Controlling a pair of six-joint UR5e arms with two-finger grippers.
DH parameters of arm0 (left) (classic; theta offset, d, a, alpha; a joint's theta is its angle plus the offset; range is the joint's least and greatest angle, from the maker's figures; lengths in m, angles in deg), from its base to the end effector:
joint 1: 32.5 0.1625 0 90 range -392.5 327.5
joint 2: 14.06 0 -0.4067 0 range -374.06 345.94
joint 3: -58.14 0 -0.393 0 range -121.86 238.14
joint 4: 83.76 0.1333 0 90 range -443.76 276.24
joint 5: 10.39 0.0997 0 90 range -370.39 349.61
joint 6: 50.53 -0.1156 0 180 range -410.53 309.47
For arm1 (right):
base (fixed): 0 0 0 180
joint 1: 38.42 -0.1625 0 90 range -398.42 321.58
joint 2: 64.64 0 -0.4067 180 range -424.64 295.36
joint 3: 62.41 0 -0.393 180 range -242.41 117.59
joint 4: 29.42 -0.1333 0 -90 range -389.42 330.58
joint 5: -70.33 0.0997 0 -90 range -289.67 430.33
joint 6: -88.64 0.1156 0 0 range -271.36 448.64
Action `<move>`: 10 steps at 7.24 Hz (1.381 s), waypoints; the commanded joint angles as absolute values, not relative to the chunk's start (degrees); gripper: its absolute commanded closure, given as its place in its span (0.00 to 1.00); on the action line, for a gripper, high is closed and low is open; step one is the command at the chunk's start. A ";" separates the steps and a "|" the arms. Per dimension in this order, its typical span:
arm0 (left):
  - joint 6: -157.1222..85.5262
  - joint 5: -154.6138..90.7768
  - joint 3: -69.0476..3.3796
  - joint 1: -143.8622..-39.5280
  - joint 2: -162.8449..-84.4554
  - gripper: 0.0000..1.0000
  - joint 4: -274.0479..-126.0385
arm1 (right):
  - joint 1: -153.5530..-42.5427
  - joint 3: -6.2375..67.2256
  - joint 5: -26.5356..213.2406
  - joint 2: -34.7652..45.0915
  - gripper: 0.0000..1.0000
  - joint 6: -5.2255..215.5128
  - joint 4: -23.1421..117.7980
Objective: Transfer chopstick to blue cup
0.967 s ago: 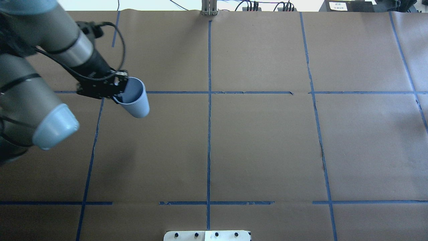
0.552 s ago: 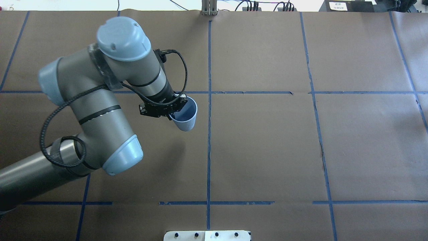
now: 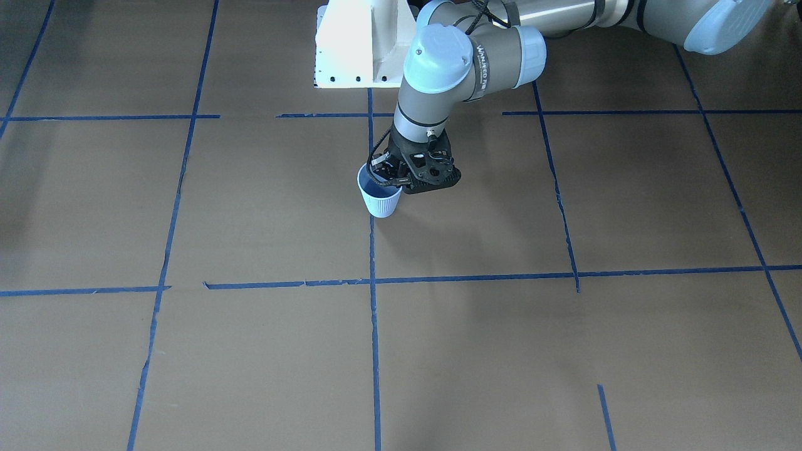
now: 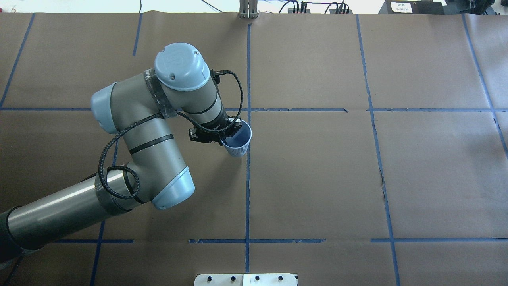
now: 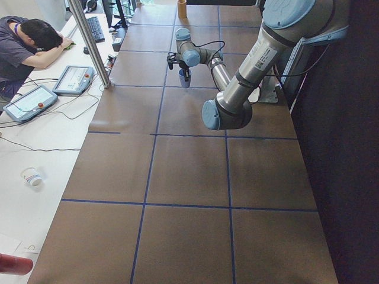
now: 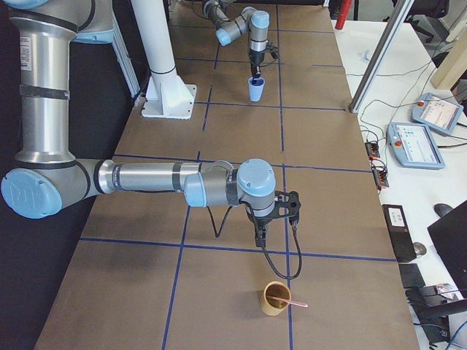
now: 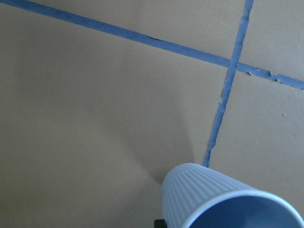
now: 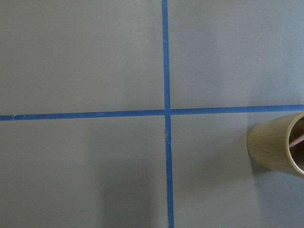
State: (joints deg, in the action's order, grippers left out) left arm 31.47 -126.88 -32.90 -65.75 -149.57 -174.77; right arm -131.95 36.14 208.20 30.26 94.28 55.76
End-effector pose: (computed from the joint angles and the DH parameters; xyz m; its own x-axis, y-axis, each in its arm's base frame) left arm 0.5440 -0.4544 0.1584 0.5888 -0.2371 -0.7727 0.1348 0.9714 -0.1954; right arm 0.0763 -0.4637 0.6047 0.6670 0.0296 0.7445 -0.1271 0.9891 0.0745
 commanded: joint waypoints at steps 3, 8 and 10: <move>31.65 -126.84 -29.67 -64.84 -149.76 0.92 -179.21 | -132.02 35.85 208.23 29.75 0.00 94.36 55.84; 31.56 -126.84 -30.89 -64.93 -149.50 0.00 -178.95 | -132.02 35.76 208.14 29.66 0.00 94.27 55.92; 31.21 -129.80 -36.93 -68.69 -148.62 0.00 -172.94 | -132.02 35.67 208.58 29.66 0.00 94.79 56.27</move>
State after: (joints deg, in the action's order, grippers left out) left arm 31.47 -127.81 -33.32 -66.56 -149.21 -177.05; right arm -131.99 35.68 208.37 29.66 94.47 56.11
